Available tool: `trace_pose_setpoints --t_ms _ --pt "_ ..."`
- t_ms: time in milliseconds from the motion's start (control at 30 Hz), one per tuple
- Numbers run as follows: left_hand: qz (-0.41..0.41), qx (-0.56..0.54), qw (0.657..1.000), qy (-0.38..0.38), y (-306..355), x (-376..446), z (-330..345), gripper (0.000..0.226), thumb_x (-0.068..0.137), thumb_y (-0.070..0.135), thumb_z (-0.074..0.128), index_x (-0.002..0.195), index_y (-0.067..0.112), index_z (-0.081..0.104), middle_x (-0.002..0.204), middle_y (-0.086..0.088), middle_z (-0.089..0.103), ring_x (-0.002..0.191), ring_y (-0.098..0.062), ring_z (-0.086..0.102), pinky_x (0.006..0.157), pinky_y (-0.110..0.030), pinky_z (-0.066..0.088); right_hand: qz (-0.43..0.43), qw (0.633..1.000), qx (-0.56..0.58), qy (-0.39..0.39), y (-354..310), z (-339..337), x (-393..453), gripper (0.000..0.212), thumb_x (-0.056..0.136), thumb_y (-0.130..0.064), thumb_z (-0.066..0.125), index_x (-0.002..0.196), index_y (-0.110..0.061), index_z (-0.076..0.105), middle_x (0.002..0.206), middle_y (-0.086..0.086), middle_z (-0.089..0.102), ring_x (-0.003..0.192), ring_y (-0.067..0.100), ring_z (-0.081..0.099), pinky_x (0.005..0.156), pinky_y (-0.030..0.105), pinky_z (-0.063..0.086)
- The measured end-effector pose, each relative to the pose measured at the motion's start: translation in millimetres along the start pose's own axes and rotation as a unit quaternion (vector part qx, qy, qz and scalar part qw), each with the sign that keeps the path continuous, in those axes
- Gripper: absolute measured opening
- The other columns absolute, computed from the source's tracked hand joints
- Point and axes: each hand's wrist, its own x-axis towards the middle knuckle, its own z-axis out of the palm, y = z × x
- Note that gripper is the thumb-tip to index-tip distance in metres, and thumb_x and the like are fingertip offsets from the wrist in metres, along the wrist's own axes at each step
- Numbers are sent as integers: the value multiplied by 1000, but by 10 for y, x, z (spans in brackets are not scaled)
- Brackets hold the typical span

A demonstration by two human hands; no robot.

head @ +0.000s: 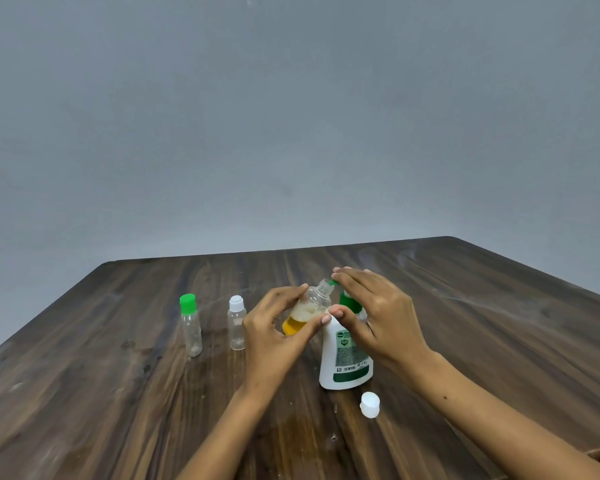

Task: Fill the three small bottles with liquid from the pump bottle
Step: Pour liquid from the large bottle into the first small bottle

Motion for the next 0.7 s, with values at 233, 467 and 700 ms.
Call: trace_pose_setpoints --t_ms 233,467,700 --pt "7 2 1000 6 -5 7 7 47 67 34 82 108 13 72 102 11 68 100 2 64 80 -6 48 0 1000 -6 13 1 -16 16 76 96 -63 21 110 -7 70 113 5 69 104 21 65 92 31 44" --pt "2 -5 1000 4 6 2 6 49 68 41 78 108 15 72 101 12 68 99 2 64 79 -7 49 4 1000 4 24 -7 -7 35 74 96 -64 22 109 -9 70 113 3 69 106 19 64 94 31 42" --pt "1 -2 1000 2 -4 -2 3 48 68 42 79 109 17 71 102 12 68 100 2 64 80 -7 49 28 999 22 26 0 64 -30 69 96 -63 27 108 -10 70 110 2 69 100 17 64 84 28 50"
